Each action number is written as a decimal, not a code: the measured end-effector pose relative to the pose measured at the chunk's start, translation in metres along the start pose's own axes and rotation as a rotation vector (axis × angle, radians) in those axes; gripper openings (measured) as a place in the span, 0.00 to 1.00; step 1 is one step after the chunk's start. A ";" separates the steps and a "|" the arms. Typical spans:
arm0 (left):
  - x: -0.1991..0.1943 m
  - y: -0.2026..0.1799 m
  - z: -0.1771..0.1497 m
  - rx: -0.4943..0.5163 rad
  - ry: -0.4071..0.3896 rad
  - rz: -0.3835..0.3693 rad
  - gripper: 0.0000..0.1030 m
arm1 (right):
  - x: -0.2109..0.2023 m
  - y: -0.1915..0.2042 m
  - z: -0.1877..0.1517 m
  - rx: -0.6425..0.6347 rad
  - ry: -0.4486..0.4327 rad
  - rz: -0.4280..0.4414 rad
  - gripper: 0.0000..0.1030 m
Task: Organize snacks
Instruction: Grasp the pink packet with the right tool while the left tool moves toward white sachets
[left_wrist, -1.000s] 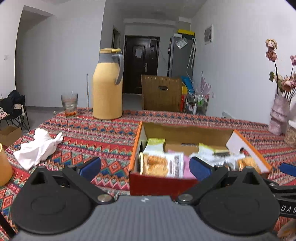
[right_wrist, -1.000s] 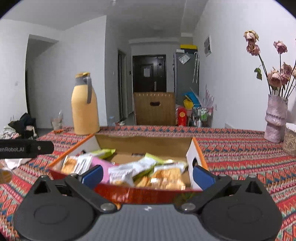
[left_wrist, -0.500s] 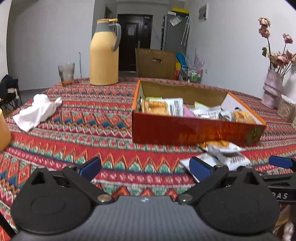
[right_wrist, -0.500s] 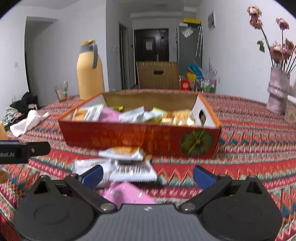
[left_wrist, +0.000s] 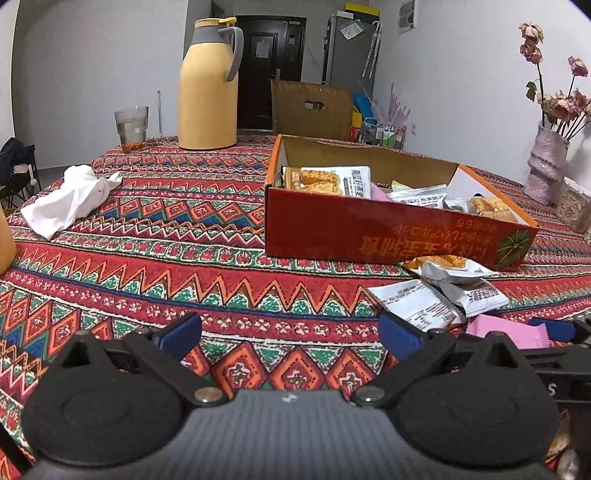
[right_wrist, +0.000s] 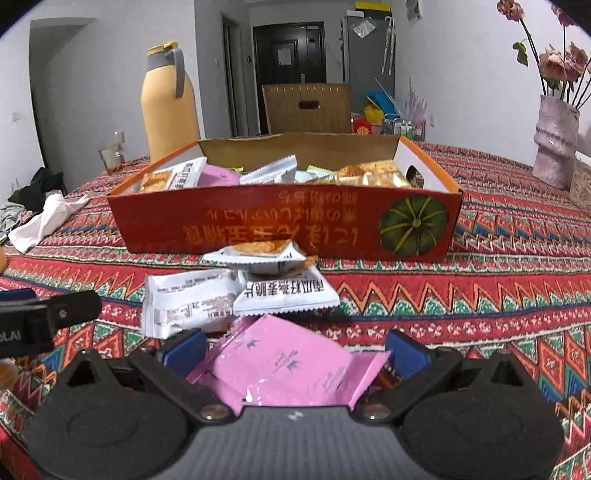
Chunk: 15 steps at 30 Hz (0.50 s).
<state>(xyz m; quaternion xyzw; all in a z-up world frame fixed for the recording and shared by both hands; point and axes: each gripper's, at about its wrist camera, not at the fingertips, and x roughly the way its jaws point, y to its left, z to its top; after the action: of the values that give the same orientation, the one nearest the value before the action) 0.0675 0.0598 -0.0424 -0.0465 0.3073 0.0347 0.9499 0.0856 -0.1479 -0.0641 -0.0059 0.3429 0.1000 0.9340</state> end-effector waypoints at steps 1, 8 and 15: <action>0.002 0.000 -0.001 0.000 0.004 0.005 1.00 | 0.000 0.001 -0.001 -0.003 0.001 -0.001 1.00; 0.011 0.004 -0.006 -0.013 0.030 0.010 1.00 | -0.001 0.001 -0.011 -0.027 0.003 -0.013 1.00; 0.012 0.005 -0.007 -0.024 0.037 0.005 1.00 | -0.012 0.000 -0.020 -0.062 -0.024 0.009 0.94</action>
<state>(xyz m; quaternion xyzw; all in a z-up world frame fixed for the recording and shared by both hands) 0.0727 0.0647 -0.0557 -0.0579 0.3246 0.0399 0.9432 0.0643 -0.1518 -0.0716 -0.0323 0.3283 0.1149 0.9370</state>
